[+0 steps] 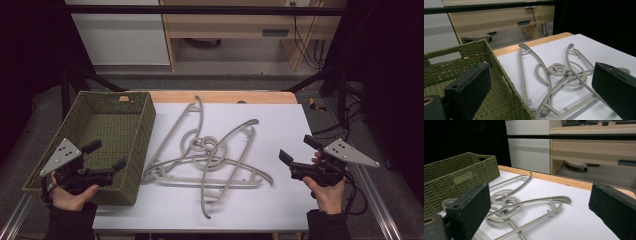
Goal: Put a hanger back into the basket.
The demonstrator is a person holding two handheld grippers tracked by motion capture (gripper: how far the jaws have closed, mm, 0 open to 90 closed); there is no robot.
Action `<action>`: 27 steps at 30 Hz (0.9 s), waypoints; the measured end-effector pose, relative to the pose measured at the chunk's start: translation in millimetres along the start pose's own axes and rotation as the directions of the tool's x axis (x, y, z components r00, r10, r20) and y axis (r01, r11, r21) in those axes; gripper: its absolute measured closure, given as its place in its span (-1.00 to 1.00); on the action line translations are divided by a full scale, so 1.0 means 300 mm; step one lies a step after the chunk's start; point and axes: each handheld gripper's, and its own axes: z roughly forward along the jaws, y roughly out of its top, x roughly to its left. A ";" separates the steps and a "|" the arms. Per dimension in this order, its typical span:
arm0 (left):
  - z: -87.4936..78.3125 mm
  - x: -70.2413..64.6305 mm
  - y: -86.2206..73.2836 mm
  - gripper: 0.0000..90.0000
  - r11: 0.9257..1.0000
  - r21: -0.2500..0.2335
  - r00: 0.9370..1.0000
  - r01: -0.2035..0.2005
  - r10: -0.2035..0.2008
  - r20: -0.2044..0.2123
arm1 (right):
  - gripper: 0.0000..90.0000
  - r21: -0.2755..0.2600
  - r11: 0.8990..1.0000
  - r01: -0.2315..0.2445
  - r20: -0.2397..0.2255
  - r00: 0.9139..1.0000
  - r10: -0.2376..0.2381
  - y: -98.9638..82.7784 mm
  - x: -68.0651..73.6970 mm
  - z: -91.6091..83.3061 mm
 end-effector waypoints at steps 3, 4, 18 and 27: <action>0.006 -0.021 0.007 -0.95 1.000 -0.002 1.000 -0.007 0.007 0.006 | -0.91 -0.004 1.000 -0.004 -0.002 1.000 0.004 0.001 -0.002 -0.003; 0.008 -0.028 0.008 -0.95 1.000 0.000 1.000 -0.011 0.011 0.011 | -0.90 -0.006 1.000 -0.008 -0.001 1.000 0.008 0.001 -0.002 -0.003; 0.086 -0.148 0.013 -0.91 0.998 0.046 0.996 -0.043 0.040 0.076 | -0.87 0.040 0.999 0.010 -0.011 1.000 -0.009 -0.003 0.018 0.025; 0.212 -0.250 0.001 -0.88 0.989 0.137 0.993 -0.058 0.043 0.110 | -0.87 0.051 0.999 0.016 -0.023 1.000 -0.015 -0.006 0.032 0.040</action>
